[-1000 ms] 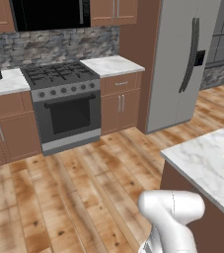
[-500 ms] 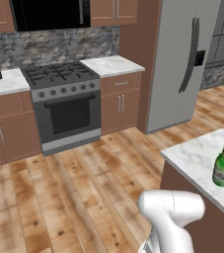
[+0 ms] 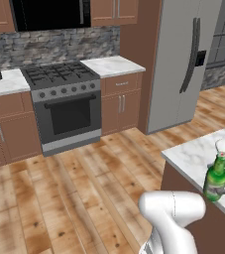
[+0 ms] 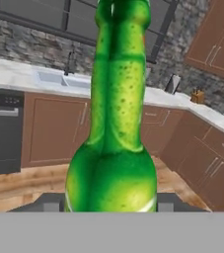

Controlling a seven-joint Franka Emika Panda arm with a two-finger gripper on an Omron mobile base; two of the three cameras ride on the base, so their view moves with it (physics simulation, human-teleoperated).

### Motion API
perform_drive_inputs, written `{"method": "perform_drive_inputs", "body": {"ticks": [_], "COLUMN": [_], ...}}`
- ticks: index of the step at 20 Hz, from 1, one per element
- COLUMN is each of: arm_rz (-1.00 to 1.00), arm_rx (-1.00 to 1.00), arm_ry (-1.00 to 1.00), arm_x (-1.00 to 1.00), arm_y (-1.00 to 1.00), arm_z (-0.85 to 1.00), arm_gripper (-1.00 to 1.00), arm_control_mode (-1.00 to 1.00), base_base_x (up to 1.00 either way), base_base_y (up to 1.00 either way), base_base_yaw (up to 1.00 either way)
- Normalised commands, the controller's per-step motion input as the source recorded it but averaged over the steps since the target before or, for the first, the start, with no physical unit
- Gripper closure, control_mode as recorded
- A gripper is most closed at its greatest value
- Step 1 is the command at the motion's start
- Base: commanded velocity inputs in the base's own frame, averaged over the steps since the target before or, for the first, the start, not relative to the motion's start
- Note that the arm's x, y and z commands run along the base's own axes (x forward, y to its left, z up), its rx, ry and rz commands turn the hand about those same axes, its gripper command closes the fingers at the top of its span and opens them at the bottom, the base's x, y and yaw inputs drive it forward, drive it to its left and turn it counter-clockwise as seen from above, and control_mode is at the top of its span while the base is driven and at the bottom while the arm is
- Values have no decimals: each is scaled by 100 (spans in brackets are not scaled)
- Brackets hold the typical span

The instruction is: Pick the boxed drink, beer from the counter and place them in the open cabinet.

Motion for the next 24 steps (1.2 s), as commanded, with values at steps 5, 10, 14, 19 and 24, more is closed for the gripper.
{"method": "perform_drive_inputs", "body": {"ticks": [5, 10, 14, 19, 24], "arm_rz": [13, 11, 7, 3, 0], "arm_rx": [0, 1, 0, 0, 0], "arm_ry": [-3, -12, -6, 1, 3], "arm_x": [-42, -37, -26, -6, 0], "arm_y": [11, -4, 0, 0, 1], "arm_z": [34, 28, 33, 13, 0], "arm_gripper": [100, 100, 100, 100, 100], "arm_control_mode": [-100, -100, -100, -100, -100], "base_base_x": [0, 0, 0, 0, 0], "base_base_y": [0, 0, 0, 0, 0], "base_base_yaw": [0, 0, 0, 0, 0]}}
